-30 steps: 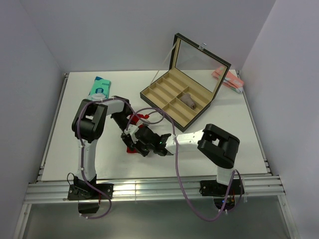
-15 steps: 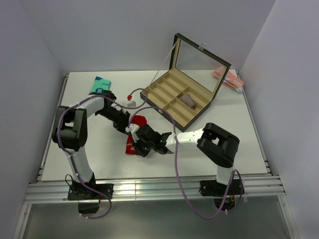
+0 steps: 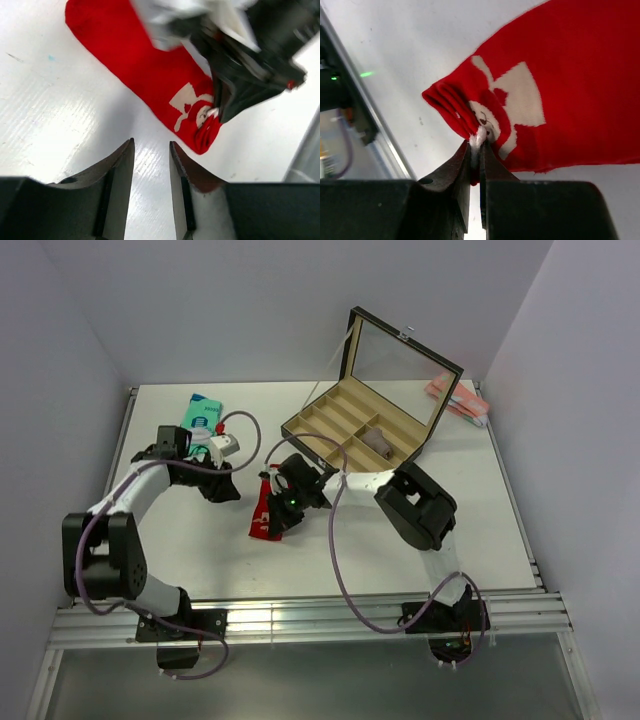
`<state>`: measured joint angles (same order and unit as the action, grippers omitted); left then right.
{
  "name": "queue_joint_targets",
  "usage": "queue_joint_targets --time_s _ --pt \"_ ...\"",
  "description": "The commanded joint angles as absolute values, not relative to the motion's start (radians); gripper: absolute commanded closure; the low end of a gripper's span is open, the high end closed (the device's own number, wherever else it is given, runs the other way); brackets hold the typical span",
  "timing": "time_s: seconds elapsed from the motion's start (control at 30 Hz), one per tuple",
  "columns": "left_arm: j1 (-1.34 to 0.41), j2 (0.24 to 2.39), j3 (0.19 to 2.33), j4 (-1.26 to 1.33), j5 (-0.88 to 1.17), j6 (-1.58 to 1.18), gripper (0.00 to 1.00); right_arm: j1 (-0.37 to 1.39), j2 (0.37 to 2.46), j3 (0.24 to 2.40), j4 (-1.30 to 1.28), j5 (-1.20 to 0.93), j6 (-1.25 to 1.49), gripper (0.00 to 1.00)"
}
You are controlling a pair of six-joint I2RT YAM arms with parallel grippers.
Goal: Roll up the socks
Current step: Roll the sock at the center of the board.
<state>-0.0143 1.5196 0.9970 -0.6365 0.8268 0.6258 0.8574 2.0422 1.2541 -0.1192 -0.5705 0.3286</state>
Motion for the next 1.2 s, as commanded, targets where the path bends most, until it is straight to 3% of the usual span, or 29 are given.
queue_joint_targets --time_s 0.0,0.23,0.5,1.17 --pt "-0.081 1.392 0.892 -0.499 0.683 0.704 0.6 0.833 2.118 1.34 -0.3 -0.696 0.38 0.97" --pt "-0.296 1.117 0.643 -0.27 0.537 0.791 0.53 0.796 2.175 1.405 -0.327 -0.831 0.495 0.97" --pt "-0.414 1.036 0.499 -0.193 0.472 0.877 0.52 0.769 2.204 1.359 -0.236 -0.897 0.65 0.97" --pt "-0.661 1.066 0.339 -0.008 0.293 0.948 0.51 0.739 2.18 1.217 -0.12 -0.9 0.761 0.99"
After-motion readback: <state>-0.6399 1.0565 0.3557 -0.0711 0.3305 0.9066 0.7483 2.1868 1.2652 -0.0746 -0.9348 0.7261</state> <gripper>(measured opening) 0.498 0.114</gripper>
